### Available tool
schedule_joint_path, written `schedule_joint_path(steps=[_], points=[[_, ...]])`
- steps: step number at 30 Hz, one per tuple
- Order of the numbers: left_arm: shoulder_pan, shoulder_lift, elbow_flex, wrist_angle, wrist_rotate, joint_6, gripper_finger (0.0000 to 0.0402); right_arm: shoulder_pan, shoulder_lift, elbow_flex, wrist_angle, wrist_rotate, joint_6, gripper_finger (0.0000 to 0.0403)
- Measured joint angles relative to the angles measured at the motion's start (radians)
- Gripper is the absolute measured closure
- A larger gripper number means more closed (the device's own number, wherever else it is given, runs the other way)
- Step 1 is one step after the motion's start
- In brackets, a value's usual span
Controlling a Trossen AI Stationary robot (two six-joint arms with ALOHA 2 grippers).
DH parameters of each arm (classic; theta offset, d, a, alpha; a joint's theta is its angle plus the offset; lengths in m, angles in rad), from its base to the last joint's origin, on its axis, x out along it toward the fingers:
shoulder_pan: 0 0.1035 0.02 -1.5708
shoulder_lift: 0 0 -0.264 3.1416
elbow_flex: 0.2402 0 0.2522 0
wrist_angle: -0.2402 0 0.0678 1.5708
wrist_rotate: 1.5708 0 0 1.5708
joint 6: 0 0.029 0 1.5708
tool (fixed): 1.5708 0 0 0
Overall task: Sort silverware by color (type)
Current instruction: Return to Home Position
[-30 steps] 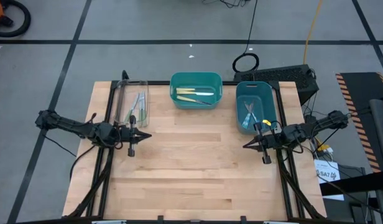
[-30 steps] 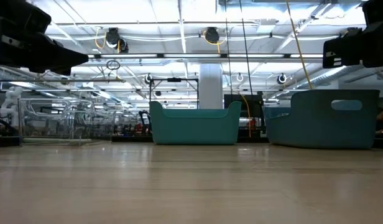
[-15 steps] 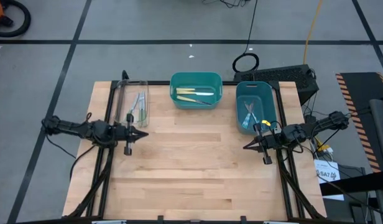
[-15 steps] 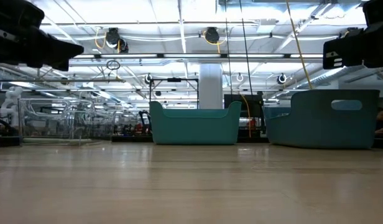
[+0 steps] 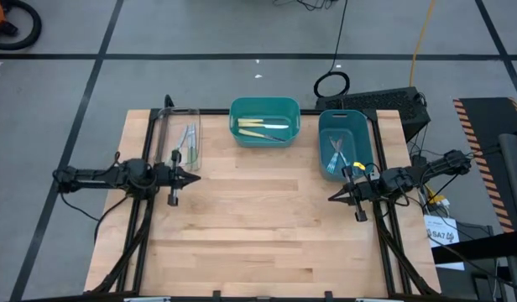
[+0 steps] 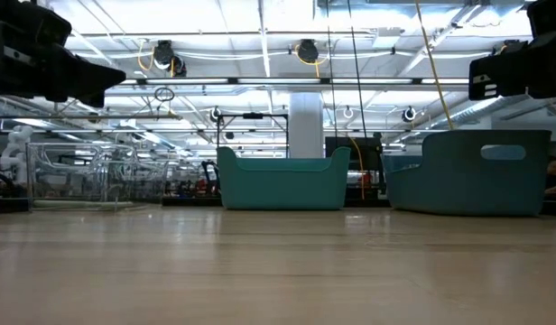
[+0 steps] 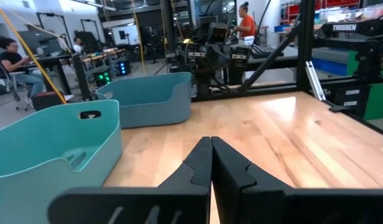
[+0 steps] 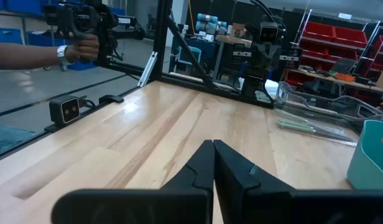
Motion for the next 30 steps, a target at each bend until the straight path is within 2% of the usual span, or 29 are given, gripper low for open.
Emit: schedule_joint_path(steps=[18, 30], points=[[-0.001, 0.0, -0.001, 0.001, 0.004, -0.003, 0.0399, 0.0, 0.0, 0.0, 0.005, 0.028, 0.0, 0.0403], [-0.012, 0.0, -0.002, 0.006, 0.028, 0.007, 0.0399, -0.021, -0.042, 0.0, 0.005, 0.028, -0.066, 0.0403]])
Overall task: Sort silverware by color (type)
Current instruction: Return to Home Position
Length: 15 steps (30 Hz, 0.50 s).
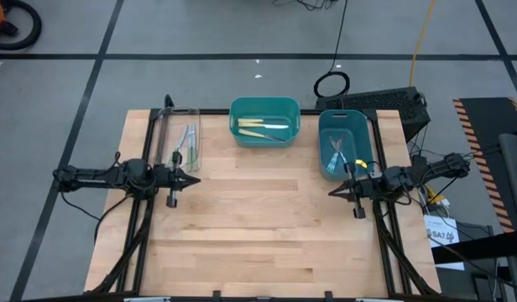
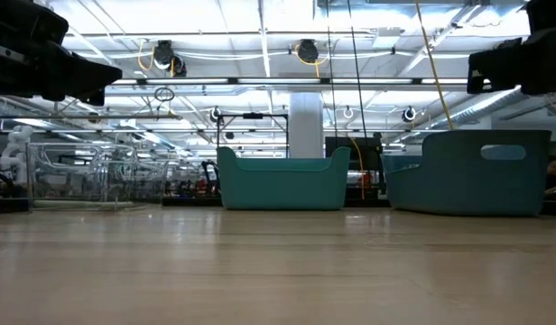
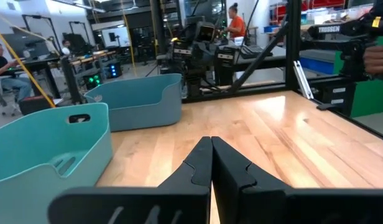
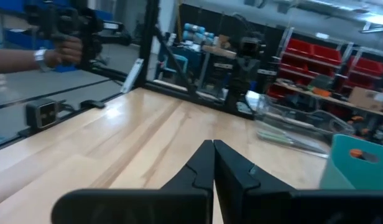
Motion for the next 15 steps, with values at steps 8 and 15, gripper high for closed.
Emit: schedule_joint_path(steps=[8, 15], points=[[0.0, 0.0, 0.0, 0.0, 0.0, 0.007, 0.0399, -0.089, -0.008, 0.0, -0.002, -0.008, 0.003, 0.0403], [0.0, 0.0, 0.0, -0.001, -0.001, -0.018, 0.0399, -0.148, -0.009, 0.0, -0.008, -0.051, 0.013, 0.0403]])
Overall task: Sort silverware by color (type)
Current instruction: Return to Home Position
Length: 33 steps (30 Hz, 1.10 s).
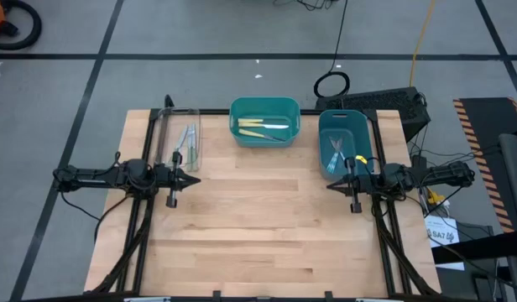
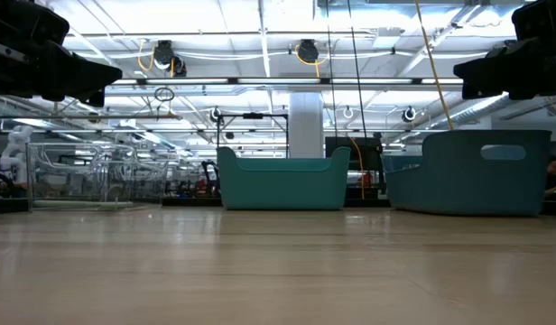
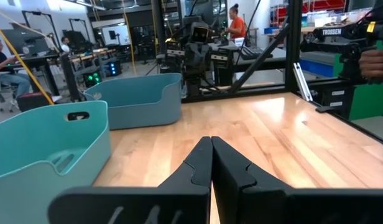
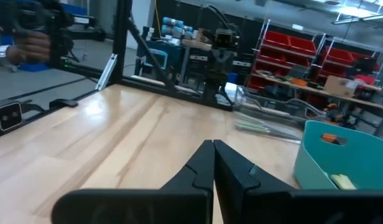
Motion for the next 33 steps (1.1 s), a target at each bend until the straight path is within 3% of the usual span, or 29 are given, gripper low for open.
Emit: schedule_joint_path(steps=[33], points=[[0.0, 0.0, 0.0, -0.001, -0.002, -0.021, 0.0399, -0.002, 0.0, 0.0, 0.083, 0.0, -0.002, 0.0403]])
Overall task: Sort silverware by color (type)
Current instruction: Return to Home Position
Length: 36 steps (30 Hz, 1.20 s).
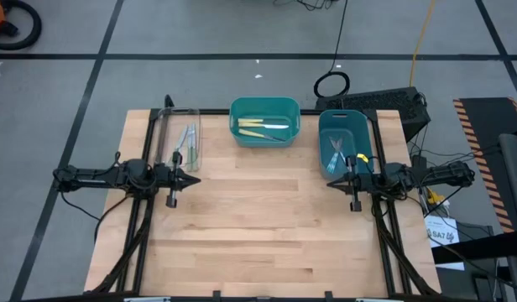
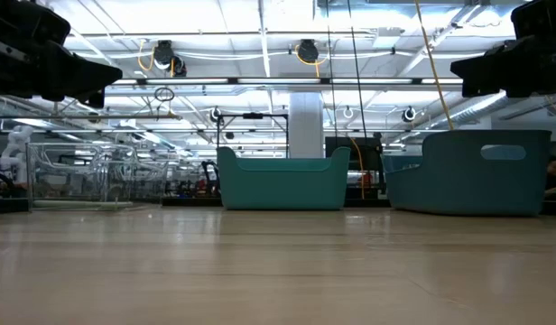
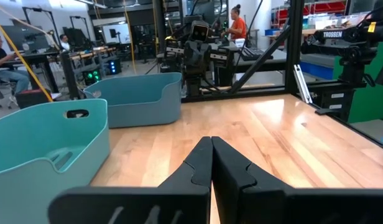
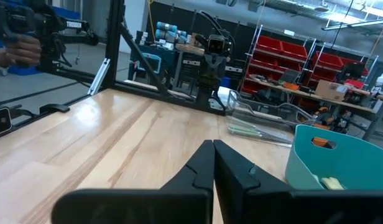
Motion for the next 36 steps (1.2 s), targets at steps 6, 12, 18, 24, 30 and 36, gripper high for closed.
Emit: schedule_joint_path(steps=[6, 12, 18, 24, 30, 36], points=[[0.0, 0.0, 0.0, 0.0, 0.0, -0.018, 0.0399, 0.0, 0.0, 0.0, 0.001, 0.0, 0.0, 0.0403], [0.0, 0.0, 0.0, 0.0, 0.0, -0.021, 0.0398, 0.0, 0.0, 0.0, 0.002, -0.001, 0.0, 0.0403], [0.0, 0.0, 0.0, 0.0, 0.0, -0.021, 0.0398, 0.0, 0.0, 0.0, 0.003, -0.002, 0.0, 0.0403], [0.0, 0.0, 0.0, 0.0, -0.001, -0.021, 0.0398, 0.0, 0.0, 0.0, 0.003, -0.002, 0.0, 0.0403], [0.0, 0.0, 0.0, 0.0, -0.001, -0.021, 0.0398, 0.0, 0.0, 0.0, 0.003, -0.002, 0.0, 0.0403], [0.0, 0.0, 0.0, 0.0, -0.001, -0.021, 0.0398, 0.0, 0.0, 0.0, 0.003, -0.002, 0.0, 0.0403]])
